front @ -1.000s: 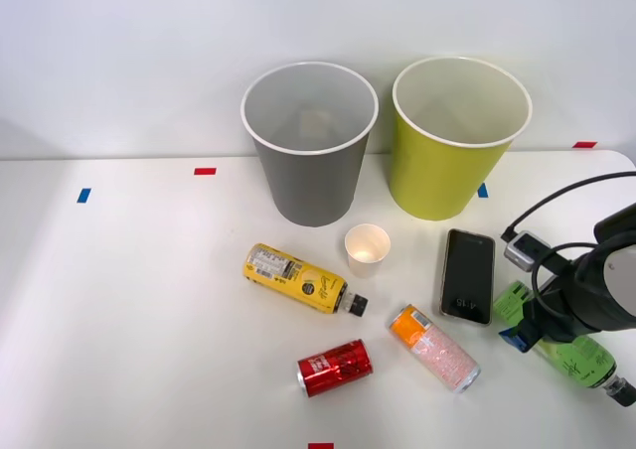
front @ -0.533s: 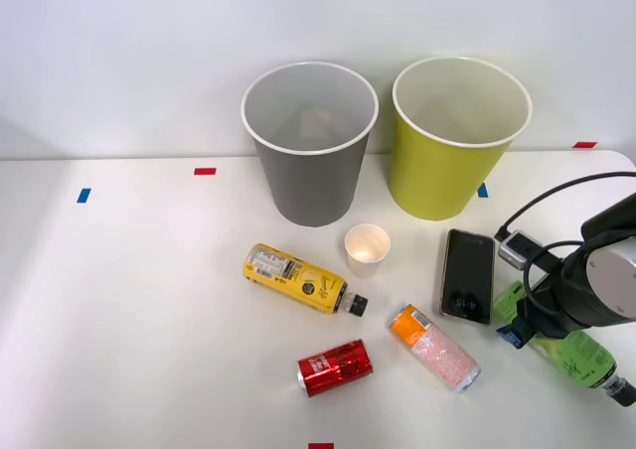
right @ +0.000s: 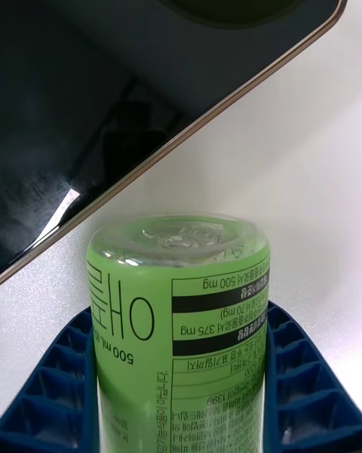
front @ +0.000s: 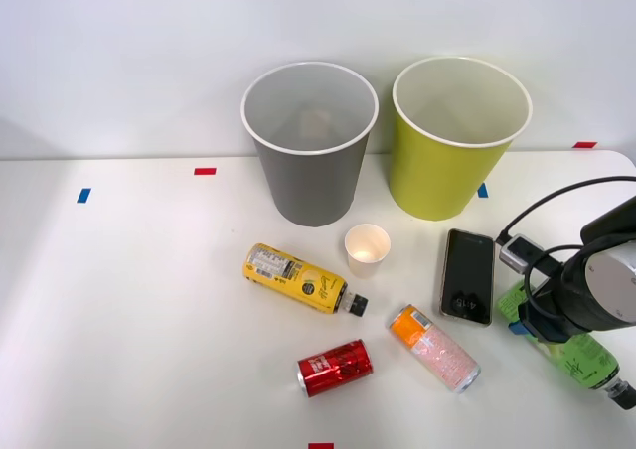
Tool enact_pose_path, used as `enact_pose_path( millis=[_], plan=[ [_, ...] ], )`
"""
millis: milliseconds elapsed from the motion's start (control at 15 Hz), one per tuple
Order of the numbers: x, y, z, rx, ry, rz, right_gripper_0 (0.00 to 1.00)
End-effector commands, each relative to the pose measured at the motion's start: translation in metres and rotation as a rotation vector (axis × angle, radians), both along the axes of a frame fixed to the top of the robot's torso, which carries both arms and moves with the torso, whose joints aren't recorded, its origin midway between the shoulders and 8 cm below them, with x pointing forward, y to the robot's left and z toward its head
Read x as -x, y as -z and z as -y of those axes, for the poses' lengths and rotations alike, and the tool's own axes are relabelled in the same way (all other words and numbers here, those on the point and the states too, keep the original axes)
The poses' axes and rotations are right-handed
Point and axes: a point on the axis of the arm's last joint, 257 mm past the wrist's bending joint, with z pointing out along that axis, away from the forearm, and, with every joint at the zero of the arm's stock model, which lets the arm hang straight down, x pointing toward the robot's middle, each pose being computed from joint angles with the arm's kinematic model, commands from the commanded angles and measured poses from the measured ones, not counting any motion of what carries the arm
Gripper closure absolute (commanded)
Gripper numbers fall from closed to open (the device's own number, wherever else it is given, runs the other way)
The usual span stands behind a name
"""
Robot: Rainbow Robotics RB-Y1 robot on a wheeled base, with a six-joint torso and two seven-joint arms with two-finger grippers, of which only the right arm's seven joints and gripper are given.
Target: Put cans in the gray bin, plastic bottles in the light green bin
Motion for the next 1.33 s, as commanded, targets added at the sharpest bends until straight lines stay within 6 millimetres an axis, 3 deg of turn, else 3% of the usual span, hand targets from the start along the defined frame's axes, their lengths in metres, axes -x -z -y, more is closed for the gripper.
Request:
enact_pose_path(
  millis=[67,267,733,1067,1333],
  plan=[
    [-0.001,0.000,0.001,0.004,0.001,0.002,1.00],
    [-0.005,-0.015,-0.004,-0.009,-0.017,0.037,1.00],
    [0.011,-0.104,-0.014,-0.141,-0.072,0.156,1.00],
    [0.006,-0.167,-0.062,-0.257,-0.183,0.440,1.00],
    [-0.005,-0.210,-0.103,-0.443,-0.177,0.635,1.00]
  ],
)
